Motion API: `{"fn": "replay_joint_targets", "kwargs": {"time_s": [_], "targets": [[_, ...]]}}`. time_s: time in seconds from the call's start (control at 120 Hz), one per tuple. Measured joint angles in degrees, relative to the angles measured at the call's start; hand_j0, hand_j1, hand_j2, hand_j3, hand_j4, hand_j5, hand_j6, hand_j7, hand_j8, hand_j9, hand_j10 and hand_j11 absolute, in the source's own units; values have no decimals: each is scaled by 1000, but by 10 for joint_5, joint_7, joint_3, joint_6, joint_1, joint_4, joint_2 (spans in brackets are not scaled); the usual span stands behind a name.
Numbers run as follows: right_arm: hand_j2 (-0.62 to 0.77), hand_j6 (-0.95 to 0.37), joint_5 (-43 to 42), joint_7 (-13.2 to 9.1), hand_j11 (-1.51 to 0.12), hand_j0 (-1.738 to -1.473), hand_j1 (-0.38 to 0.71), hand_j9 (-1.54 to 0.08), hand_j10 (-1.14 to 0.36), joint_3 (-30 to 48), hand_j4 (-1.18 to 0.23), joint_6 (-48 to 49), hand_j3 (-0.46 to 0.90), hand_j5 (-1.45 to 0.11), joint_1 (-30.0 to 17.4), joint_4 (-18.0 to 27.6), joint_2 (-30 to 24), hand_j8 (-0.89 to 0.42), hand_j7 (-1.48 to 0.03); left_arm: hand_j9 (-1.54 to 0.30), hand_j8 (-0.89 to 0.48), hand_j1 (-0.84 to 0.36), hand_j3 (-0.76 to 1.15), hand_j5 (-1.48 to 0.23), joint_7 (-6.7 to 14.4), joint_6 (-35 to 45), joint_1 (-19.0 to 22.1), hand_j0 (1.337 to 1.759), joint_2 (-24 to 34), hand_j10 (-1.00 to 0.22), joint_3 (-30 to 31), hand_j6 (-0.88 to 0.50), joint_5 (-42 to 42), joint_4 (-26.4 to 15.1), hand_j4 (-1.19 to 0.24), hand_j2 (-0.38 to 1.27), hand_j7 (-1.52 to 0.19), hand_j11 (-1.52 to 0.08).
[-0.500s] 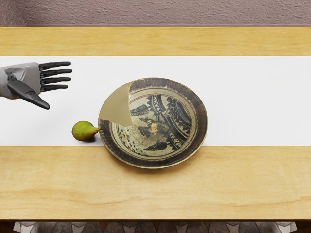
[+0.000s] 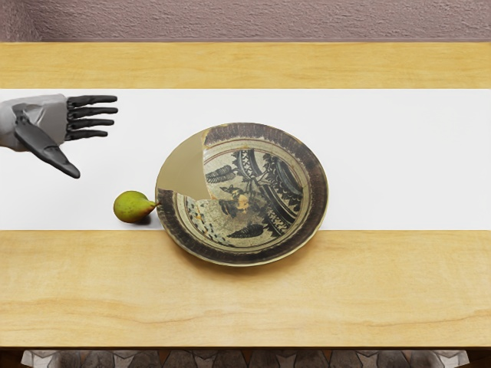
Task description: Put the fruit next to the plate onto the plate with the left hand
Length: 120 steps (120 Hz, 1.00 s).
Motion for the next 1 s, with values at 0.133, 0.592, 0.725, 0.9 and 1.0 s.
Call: {"fn": "replay_joint_targets", "kwargs": {"time_s": [0.133, 0.592, 0.725, 0.9, 1.0], "targets": [[0, 0, 0, 0, 0, -1658, -349, 0, 0, 0, 0, 0, 0, 0, 0, 0, 0, 0, 0, -19, -15, 333, 0, -19, -4, 0, 0, 1658, -1, -15, -22, -15, 104, -40, -15, 4, -19, -19], [0, 0, 1, 0, 0, -1658, -349, 0, 0, 1, 0, 0, 0, 0, 0, 0, 0, 0, 0, -19, -21, 334, 0, -20, -209, 60, 92, 1658, -15, -19, -22, -21, 404, -105, -20, 5, -20, -19], [0, 0, 1, 0, 0, -1658, -349, 0, 0, 1, 0, 0, 0, 0, 0, -1, 0, 0, 0, -20, -20, 334, 0, -20, -242, 117, 106, 1658, -12, -19, -20, -21, 454, -105, -20, 6, -20, -19], [0, 0, 1, 0, 0, -1658, -349, 0, 0, 2, 0, -1, 0, 0, 0, -1, 0, 0, 0, -20, -22, 334, 0, -21, -271, 212, 129, 1658, -10, -20, -13, -23, 501, -98, -21, 7, -20, -20], [0, 0, 1, 0, 0, -1658, -349, 0, 0, 2, 0, -1, 0, 0, 0, -1, 0, 0, 0, -20, -23, 334, 0, -21, -279, 277, 134, 1658, -15, -21, 7, -23, 521, -96, -22, 7, -21, -20]]}}
